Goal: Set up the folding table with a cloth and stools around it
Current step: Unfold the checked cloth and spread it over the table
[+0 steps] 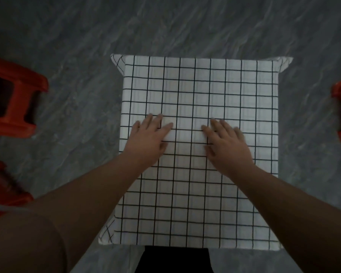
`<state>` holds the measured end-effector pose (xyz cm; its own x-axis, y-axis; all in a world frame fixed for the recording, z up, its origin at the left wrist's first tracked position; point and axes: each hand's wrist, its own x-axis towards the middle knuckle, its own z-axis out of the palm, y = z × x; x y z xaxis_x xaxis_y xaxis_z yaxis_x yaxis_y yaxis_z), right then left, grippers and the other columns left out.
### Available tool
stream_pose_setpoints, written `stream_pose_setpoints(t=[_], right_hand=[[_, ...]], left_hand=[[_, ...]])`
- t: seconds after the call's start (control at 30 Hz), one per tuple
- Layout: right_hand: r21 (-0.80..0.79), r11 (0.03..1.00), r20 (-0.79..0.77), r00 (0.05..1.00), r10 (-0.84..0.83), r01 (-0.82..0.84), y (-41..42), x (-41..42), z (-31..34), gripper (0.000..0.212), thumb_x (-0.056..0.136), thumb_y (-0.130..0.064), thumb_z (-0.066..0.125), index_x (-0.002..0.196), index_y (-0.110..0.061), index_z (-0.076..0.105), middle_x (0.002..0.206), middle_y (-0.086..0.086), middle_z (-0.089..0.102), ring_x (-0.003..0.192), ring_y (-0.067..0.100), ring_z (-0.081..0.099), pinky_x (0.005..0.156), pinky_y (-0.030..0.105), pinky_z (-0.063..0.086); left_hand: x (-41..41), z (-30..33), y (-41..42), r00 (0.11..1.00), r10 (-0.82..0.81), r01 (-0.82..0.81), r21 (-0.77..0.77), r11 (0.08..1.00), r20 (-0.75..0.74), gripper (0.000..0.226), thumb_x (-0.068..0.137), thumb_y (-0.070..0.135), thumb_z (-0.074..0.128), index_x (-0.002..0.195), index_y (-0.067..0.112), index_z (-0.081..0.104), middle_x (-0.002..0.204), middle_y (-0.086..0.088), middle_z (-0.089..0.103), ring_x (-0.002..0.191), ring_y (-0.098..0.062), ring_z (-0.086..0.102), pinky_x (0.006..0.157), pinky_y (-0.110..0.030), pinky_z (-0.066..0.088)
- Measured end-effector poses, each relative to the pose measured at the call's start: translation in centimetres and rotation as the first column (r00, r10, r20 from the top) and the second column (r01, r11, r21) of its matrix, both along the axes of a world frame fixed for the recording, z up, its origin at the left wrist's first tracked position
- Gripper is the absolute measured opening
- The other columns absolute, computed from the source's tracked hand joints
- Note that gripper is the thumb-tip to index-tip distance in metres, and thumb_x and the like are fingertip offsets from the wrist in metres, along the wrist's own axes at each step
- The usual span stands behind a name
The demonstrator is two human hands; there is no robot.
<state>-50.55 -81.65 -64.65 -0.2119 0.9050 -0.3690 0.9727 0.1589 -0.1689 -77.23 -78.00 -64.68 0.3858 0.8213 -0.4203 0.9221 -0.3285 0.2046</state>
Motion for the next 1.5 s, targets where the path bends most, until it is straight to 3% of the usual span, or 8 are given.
stream_pose_setpoints(t=[0.17,0.3,0.43,0.67,0.8,1.03,1.23,1.5], right_hand=[[-0.013,0.994,0.003,0.994,-0.109,0.109,0.6,4.4,0.9,0.062,0.098,-0.04,0.051,0.154,-0.03,0.027,0.165,0.004,0.022,0.152,0.027,0.018,0.118,0.051,0.022],[0.018,0.981,-0.019,0.981,-0.191,0.192,2.5,4.4,1.6,0.057,0.097,-0.04,0.05,0.15,-0.026,0.035,0.158,0.005,0.036,0.145,0.025,0.032,0.114,0.052,0.033],[0.105,0.981,-0.113,0.982,-0.152,0.164,6.1,2.0,1.8,0.053,0.097,-0.04,0.048,0.147,-0.025,0.039,0.151,0.003,0.044,0.14,0.023,0.037,0.114,0.049,0.034],[0.045,0.997,-0.07,0.996,-0.055,0.058,13.2,-1.7,0.3,0.069,0.099,-0.044,0.044,0.159,-0.03,0.013,0.167,0.003,0.014,0.153,0.026,0.008,0.122,0.054,0.012],[0.022,0.998,-0.036,0.998,-0.055,0.056,15.7,-0.7,-0.6,0.069,0.099,-0.047,0.042,0.159,-0.031,0.011,0.168,0.002,0.007,0.154,0.026,0.002,0.122,0.056,0.008],[0.038,0.972,0.035,0.972,-0.231,0.23,16.6,4.5,-0.4,0.062,0.099,-0.043,0.038,0.156,-0.032,0.017,0.167,0.002,0.014,0.153,0.027,0.01,0.118,0.061,0.018],[0.022,0.972,0.049,0.971,-0.235,0.234,17.0,5.6,0.2,0.06,0.099,-0.042,0.039,0.155,-0.032,0.019,0.166,0.003,0.016,0.152,0.028,0.014,0.115,0.059,0.024],[0.052,0.961,0.003,0.963,-0.271,0.27,15.9,4.6,1.5,0.058,0.1,-0.037,0.045,0.154,-0.024,0.028,0.163,0.007,0.025,0.15,0.029,0.02,0.118,0.056,0.024]], left_hand=[[-2.8,0.3,0.4,0.999,0.028,-0.028,-0.001,1.0,-0.017,0.063,0.099,0.038,0.046,0.156,0.035,0.02,0.167,-0.005,0.011,0.153,-0.026,0.007,0.121,-0.049,0.018],[-2.0,1.0,1.8,0.997,0.08,-0.079,0.027,0.997,-0.025,0.06,0.099,0.037,0.048,0.154,0.03,0.027,0.165,-0.009,0.018,0.151,-0.03,0.015,0.118,-0.05,0.025],[1.6,1.4,5.4,0.997,0.048,-0.053,0.081,0.995,0.064,0.057,0.098,0.032,0.048,0.152,0.026,0.03,0.163,-0.006,0.022,0.151,-0.029,0.015,0.118,-0.05,0.024],[6.7,0.2,12.7,1.0,0.006,-0.004,0.049,0.999,-0.024,0.069,0.099,0.043,0.044,0.157,0.035,0.008,0.168,-0.004,0.003,0.153,-0.03,-0.001,0.121,-0.056,0.011],[5.9,-0.4,15.5,0.997,0.044,-0.042,0.016,0.999,-0.071,0.067,0.099,0.05,0.038,0.157,0.038,0.004,0.168,-0.003,-0.002,0.153,-0.031,-0.006,0.119,-0.062,0.007],[2.3,-0.9,17.3,0.981,0.14,-0.13,0.078,0.988,-0.132,0.061,0.097,0.046,0.038,0.153,0.04,0.013,0.165,-0.007,0.011,0.15,-0.034,0.01,0.113,-0.064,0.024],[1.2,-1.0,17.3,0.982,0.127,-0.124,0.028,0.992,-0.14,0.066,0.098,0.048,0.036,0.155,0.042,0.003,0.167,-0.002,0.002,0.152,-0.03,0.004,0.115,-0.063,0.023],[1.2,0.1,16.7,0.986,0.128,-0.122,0.063,0.991,-0.108,0.066,0.099,0.044,0.04,0.156,0.034,0.011,0.166,-0.008,0.007,0.151,-0.032,0.008,0.118,-0.057,0.021]])
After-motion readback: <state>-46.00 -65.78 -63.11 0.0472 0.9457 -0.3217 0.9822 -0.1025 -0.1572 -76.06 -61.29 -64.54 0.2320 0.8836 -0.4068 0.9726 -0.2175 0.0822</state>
